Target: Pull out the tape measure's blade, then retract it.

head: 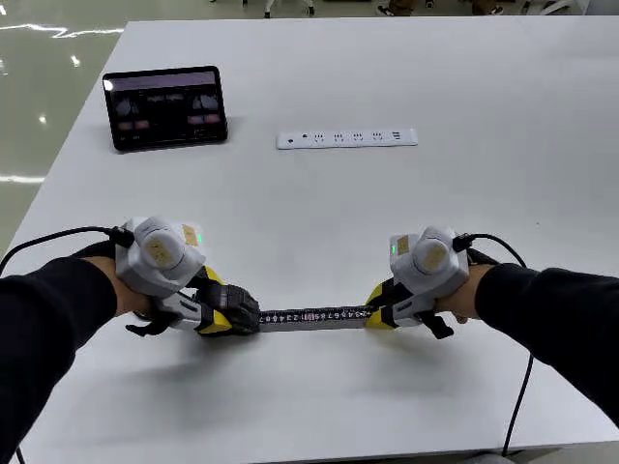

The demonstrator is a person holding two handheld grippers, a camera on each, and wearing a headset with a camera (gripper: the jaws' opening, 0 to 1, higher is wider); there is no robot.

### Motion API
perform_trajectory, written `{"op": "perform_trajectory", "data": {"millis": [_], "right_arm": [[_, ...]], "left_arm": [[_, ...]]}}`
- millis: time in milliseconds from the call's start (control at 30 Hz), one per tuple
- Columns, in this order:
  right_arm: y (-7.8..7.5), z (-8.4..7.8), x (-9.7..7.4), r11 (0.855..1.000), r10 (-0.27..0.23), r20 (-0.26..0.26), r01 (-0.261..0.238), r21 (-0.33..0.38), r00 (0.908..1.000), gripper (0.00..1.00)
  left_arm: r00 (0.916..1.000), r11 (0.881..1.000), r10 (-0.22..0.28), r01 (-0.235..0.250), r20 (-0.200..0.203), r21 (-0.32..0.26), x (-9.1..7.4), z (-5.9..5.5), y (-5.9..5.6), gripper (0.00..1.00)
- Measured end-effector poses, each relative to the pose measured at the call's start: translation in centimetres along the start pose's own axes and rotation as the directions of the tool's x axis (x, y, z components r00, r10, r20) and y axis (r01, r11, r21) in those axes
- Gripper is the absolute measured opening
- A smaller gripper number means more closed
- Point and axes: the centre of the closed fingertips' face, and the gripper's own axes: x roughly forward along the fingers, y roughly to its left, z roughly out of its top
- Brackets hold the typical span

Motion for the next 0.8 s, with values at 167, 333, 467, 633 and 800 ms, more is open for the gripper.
{"op": "perform_trajectory", "data": {"millis": [167, 333, 467, 633, 800], "right_arm": [[-0.1, -0.3, -0.2, 1.0, 0.001, 0.001, -0.001, 0.007, 1.0, 0.1], [-0.1, -0.8, -0.6, 1.0, 0.0, -0.006, 0.0, -0.001, 1.0, 0.1], [-0.2, -1.1, -0.8, 1.0, -0.001, -0.007, 0.001, 0.002, 1.0, 0.1], [-0.3, -1.3, -1.0, 1.0, -0.003, -0.009, 0.003, 0.006, 1.0, 0.1], [-0.3, -1.5, -1.2, 1.0, -0.006, -0.008, 0.006, 0.01, 1.0, 0.1]], "left_arm": [[1.0, 1.0, -0.001, 0.001, 0.0, -0.002, 0.0, -0.1, 0.0, 0.31], [1.0, 1.0, 0.0, 0.0, 0.007, -0.009, 0.0, -0.1, -0.1, 0.31], [1.0, 1.0, -0.001, 0.001, 0.009, -0.013, 0.0, -0.1, 0.0, 0.31], [0.9999, 1.0, -0.004, 0.004, 0.009, -0.015, 0.0, -0.1, -0.1, 0.31], [0.9999, 1.0, -0.003, 0.003, 0.013, -0.018, 0.0, -0.2, -0.1, 0.31]]}}
